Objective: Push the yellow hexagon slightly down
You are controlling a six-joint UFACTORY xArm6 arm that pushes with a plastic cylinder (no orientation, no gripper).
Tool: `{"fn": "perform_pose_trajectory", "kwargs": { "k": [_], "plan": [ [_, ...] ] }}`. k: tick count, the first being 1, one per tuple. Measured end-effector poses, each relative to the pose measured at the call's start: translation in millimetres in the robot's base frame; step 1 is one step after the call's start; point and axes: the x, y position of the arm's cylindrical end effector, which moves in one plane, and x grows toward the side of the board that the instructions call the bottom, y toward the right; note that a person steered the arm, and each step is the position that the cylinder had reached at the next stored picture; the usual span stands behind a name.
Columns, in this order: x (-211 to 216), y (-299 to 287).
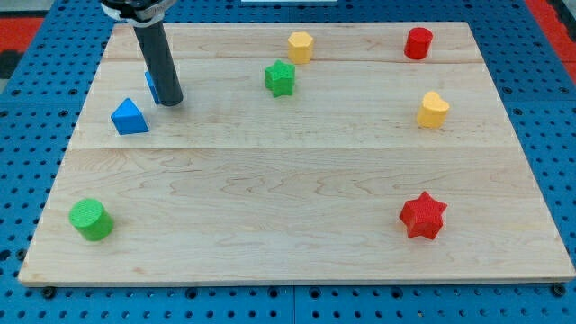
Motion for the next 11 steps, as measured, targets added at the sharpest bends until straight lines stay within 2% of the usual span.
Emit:
{"fn": "perform_pose_trajectory", "kwargs": {
  "k": [1,2,3,5,6,9,11],
  "plan": [
    [-14.5,-50.0],
    [-24.0,-50.9],
    [-59.8,-28.3],
    [-45.1,7.2],
    [-62.6,13.3],
    [-51.5,14.0],
    [-36.3,95.0]
  ]
}}
